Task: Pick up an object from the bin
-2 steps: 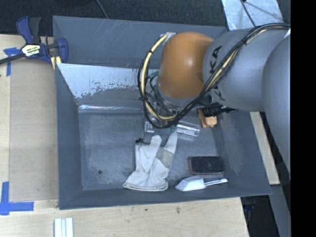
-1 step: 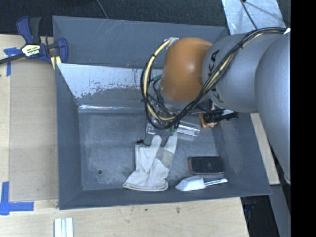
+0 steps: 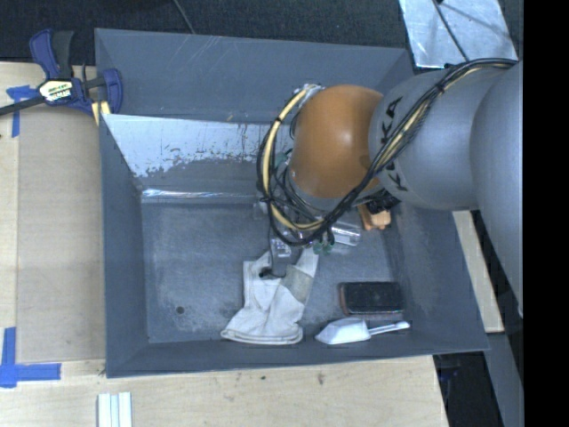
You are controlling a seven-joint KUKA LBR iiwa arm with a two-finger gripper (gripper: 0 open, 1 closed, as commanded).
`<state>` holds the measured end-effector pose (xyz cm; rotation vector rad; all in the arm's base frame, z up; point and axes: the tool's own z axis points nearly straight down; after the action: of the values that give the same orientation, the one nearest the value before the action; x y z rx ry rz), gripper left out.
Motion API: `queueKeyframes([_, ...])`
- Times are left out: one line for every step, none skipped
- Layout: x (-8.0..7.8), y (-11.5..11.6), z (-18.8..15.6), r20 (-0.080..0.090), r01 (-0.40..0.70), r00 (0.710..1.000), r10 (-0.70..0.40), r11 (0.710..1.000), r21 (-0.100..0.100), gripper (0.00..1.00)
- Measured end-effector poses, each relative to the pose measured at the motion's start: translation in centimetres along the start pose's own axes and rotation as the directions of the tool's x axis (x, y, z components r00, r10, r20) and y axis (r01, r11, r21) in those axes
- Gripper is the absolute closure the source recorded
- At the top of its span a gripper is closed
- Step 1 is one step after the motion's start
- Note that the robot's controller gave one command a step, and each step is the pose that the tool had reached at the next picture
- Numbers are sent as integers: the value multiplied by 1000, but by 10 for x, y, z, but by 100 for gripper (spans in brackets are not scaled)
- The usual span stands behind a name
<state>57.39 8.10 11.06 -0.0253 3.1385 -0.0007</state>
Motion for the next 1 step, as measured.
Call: queueKeyframes([2, -8, 37, -2, -4, 1000, 4, 1000, -1, 100])
